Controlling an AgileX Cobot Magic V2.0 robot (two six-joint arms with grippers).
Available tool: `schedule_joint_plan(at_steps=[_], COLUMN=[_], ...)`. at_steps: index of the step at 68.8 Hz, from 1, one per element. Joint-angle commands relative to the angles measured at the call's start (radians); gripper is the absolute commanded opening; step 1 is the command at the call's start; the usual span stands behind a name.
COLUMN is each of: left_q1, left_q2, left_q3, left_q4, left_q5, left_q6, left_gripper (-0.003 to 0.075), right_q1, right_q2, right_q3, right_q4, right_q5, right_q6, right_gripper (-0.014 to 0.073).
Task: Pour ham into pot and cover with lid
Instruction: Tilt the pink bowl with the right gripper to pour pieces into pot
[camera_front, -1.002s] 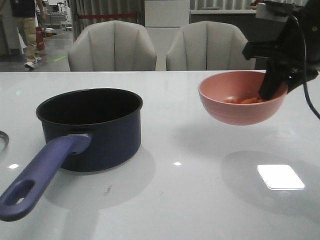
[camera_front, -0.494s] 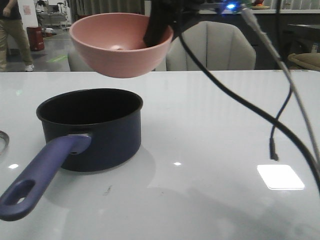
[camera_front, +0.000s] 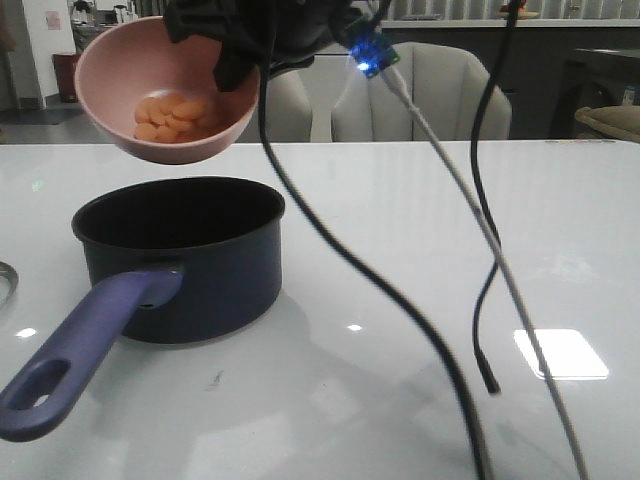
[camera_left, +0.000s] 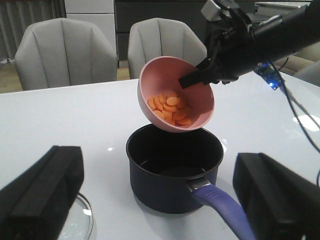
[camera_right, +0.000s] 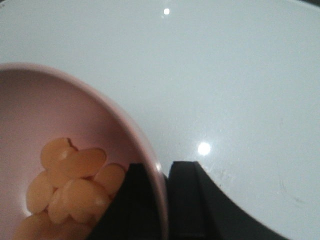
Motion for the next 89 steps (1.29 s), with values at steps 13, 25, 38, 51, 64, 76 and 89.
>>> schedule_joint_plan(at_steps=[13,25,38,51,64,76,89], left_q1=[-0.008,-0.008,-0.008,-0.008,-0.008,-0.008,-0.008], left_q2=[0.01,0.01,0.01,0.01,0.01,0.01,0.01], left_q3=[-0.026,-0.026,-0.026,-0.026,-0.026,-0.026,-0.026], left_q4=[-0.013,-0.013,-0.013,-0.013,-0.013,-0.013,-0.013], left_q5=[-0.085,-0.085,-0.085,-0.085,-0.085,-0.085,-0.085], left_q6=[-0.002,-0.002,-0.002,-0.002,-0.002,-0.002,-0.002], left_gripper=[0.0657,0.0657,0.0657,0.0657,0.0657,0.0657,0.0657], right_q1=[0.032,0.051,0.082,0.14,0.181,0.186,0.186], right_q2=[-0.068,-0.067,-0.061,-0.03,0.023,0.077,0.094], right_q3=[0.171,0.235,0.256,0.256,0.256,0.256,0.256], right_q4=[-0.023,0.057,0.179,0.326,0.349,0.316,0.268], right_q5=[-0.558,-0.716,-0.814,-0.982,-1.17,-1.346,-1.428], right_q6=[-0.154,-0.374,-0.648,-1.006,-1.234,-1.336,-1.333], right_gripper=[0.0134,0.0134,0.0134,0.0134,0.0134,0.0134,0.0134])
